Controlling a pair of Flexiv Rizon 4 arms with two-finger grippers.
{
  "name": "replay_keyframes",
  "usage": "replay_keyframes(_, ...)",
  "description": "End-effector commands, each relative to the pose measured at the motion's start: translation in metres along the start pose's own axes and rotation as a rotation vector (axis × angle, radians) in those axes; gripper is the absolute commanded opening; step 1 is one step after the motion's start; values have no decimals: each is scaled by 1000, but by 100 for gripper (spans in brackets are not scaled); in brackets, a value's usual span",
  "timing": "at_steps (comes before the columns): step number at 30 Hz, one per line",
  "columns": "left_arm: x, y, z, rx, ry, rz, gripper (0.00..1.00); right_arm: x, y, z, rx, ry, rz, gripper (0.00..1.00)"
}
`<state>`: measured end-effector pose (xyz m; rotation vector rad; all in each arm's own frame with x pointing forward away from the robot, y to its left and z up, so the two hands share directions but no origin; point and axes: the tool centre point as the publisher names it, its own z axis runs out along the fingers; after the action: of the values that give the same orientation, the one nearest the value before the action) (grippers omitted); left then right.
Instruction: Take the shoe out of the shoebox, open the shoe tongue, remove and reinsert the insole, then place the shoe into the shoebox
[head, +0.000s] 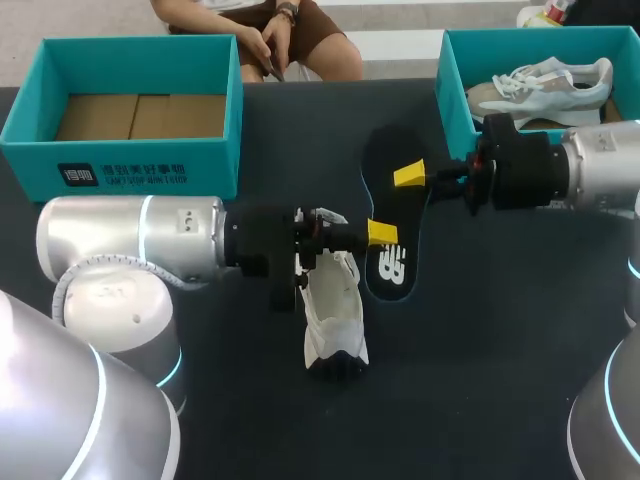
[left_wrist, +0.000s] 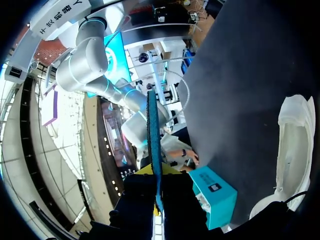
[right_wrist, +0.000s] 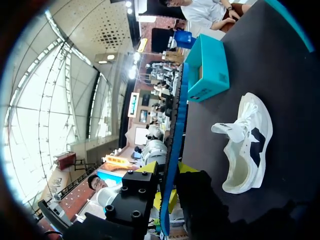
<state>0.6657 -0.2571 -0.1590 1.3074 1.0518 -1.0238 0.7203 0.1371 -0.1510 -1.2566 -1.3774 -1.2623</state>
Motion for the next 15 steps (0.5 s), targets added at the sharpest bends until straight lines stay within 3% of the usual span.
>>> replay_keyframes(1,0,-9,1,-40,-6,1,0,-3,1,3,0,4,2,27)
replay_keyframes(3,0,-9,1,-38,-7,-3,0,-3,2,4,2,7,2,22)
replay_keyframes(6,0,-10,1,-30,-7,-3,0,-3,2,4,5,7,0,0)
replay_keyframes(13,1,-10,-1,-22,4,0,0,-3,4,5,19,0,5,0)
replay_keyframes(14,1,-10,-2,-20,7,2,16,-3,4,6,23,-2,6,0)
replay_keyframes(15,1,-9,-3,-20,8,3,45,-3,4,6,24,-2,6,0)
